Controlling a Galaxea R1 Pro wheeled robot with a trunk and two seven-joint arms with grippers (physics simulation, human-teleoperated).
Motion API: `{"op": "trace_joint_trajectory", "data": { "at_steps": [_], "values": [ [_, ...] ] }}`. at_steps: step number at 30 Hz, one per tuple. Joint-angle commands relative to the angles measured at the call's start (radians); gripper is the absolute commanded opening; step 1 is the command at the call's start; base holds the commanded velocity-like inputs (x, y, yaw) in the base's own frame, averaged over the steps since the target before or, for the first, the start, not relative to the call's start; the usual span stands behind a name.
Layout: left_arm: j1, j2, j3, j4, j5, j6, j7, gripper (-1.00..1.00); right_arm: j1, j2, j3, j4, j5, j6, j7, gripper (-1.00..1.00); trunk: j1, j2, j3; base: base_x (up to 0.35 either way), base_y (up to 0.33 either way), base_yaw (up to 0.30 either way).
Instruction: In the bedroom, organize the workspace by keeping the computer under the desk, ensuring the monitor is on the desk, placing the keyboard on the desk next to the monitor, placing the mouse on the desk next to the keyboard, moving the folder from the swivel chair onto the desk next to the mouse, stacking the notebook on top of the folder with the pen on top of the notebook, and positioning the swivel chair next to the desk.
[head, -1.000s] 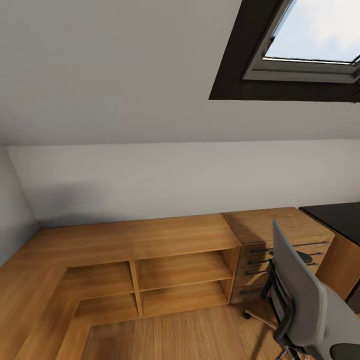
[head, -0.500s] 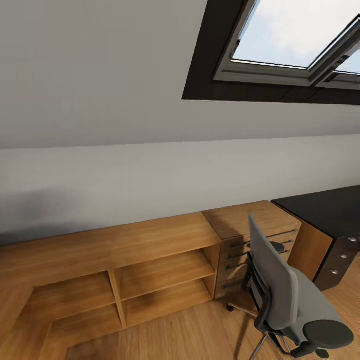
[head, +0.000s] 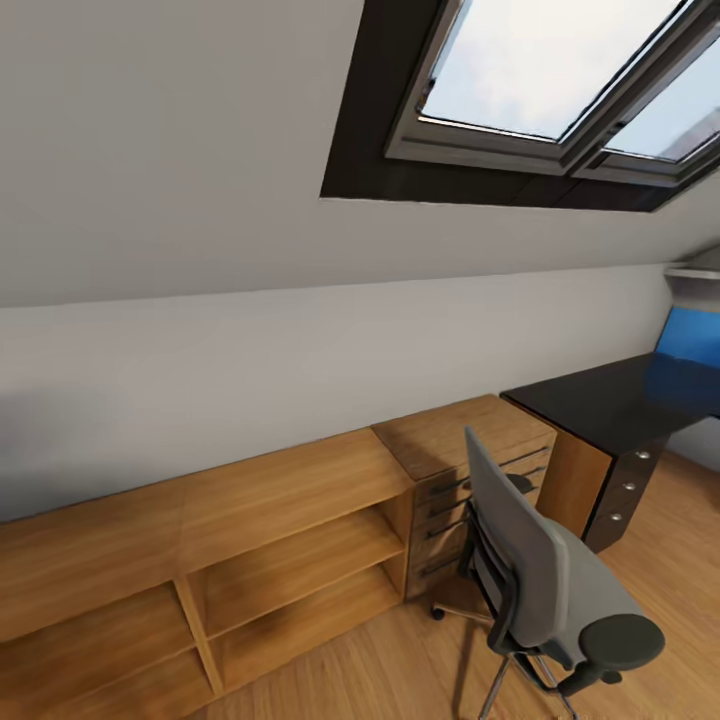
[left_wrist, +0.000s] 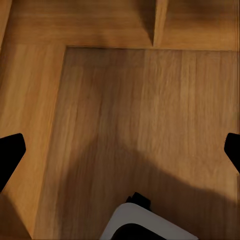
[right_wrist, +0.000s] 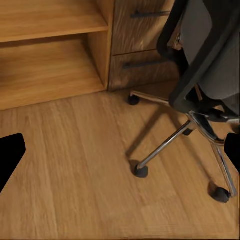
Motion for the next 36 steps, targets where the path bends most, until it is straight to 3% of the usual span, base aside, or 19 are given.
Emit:
{"op": "trace_joint_trajectory", "data": {
  "at_steps": [1, 24, 28, 29, 31, 34, 36],
  "values": [
    [0.0, 0.001, -0.009, -0.002, 0.005, -0.002, 0.007, 1.0, -0.001, 0.0, 0.009, 0.001, -0.003, -0.003, -0.006, 1.0, 0.001, -0.002, -0.002, 0.005, 0.005, -0.3],
    [0.0, 0.001, -0.004, 0.002, 0.007, -0.004, 0.007, 1.0, -0.001, -0.002, 0.002, 0.004, -0.008, -0.011, -0.011, 1.0, 0.001, -0.002, -0.002, 0.0, 0.0, -0.3],
    [0.0, 0.0, -0.003, 0.062, 0.008, -0.009, 0.006, 1.0, 0.003, -0.008, -0.001, 0.01, -0.008, -0.025, -0.011, 1.0, 0.001, -0.002, -0.002, 0.0, 0.0, -0.3],
    [0.0, 0.0, -0.003, 0.105, 0.007, -0.02, -0.005, 1.0, 0.012, -0.01, -0.001, 0.011, -0.008, -0.037, -0.011, 1.0, 0.001, -0.002, -0.002, 0.0, 0.0, -0.3],
    [0.0, -0.007, -0.003, 0.215, 0.008, -0.147, -0.131, 1.0, 0.054, -0.01, 0.0, 0.012, -0.008, -0.114, -0.011, 1.0, 0.001, -0.002, -0.003, 0.0, 0.0, -0.299],
    [0.0, -0.017, -0.002, 0.253, 0.011, -0.287, -0.232, 1.0, 0.09, -0.006, 0.002, 0.012, -0.008, -0.22, -0.012, 1.0, 0.001, -0.002, -0.004, 0.0, 0.0, -0.298],
    [0.0, -0.035, -0.002, 0.262, 0.011, -0.345, -0.261, 1.0, 0.106, -0.005, 0.002, 0.012, -0.008, -0.263, -0.013, 1.0, 0.001, -0.002, -0.005, 0.0, 0.0, -0.297]
  ]
}}
